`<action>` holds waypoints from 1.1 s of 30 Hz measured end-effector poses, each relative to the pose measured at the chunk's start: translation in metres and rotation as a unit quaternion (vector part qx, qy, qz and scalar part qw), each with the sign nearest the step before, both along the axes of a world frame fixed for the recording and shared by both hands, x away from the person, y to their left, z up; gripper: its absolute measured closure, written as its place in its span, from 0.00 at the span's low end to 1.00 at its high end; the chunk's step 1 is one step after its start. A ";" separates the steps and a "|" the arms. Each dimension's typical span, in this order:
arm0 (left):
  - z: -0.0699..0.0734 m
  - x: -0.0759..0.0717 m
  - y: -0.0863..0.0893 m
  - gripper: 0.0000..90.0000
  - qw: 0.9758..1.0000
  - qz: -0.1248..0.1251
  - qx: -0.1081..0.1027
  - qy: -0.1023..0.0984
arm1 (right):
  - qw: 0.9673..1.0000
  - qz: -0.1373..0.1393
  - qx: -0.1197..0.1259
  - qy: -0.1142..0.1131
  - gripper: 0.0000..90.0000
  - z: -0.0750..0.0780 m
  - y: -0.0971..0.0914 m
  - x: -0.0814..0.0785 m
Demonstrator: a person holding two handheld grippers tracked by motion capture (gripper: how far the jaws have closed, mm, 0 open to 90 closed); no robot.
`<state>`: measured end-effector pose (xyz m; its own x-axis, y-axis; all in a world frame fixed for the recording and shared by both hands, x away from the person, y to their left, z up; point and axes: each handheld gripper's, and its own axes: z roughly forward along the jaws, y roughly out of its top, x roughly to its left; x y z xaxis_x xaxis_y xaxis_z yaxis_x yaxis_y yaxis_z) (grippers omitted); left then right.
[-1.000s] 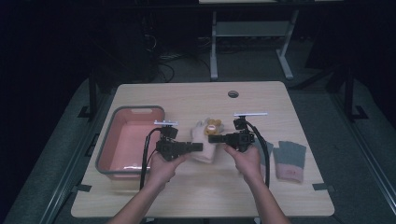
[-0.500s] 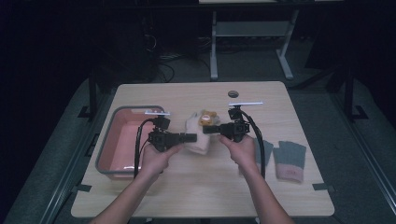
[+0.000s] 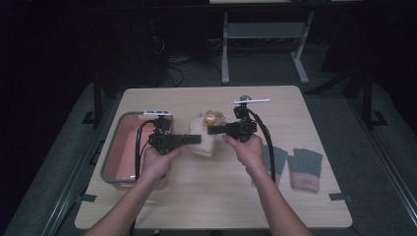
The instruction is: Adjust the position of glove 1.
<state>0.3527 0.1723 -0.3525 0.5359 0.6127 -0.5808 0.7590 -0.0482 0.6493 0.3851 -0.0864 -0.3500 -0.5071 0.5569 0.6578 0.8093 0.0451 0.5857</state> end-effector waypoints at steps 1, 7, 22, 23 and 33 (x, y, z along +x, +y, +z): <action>0.001 0.001 0.002 0.75 1.000 0.000 0.000 -0.002 | 1.000 0.002 0.001 0.001 0.92 0.002 0.002 0.001; 0.008 0.001 0.012 0.75 1.000 0.004 -0.002 -0.005 | 1.000 0.010 -0.002 -0.005 0.92 0.008 0.010 0.005; 0.021 0.003 0.036 0.75 1.000 0.020 -0.009 -0.009 | 1.000 0.025 -0.004 -0.013 0.92 0.025 0.034 0.013; 0.022 0.003 0.038 0.75 1.000 0.022 -0.009 -0.008 | 1.000 0.027 -0.003 -0.013 0.92 0.025 0.036 0.014; 0.027 0.000 0.060 0.75 0.999 0.034 -0.011 -0.009 | 0.999 0.040 0.011 -0.013 0.92 0.028 0.060 0.018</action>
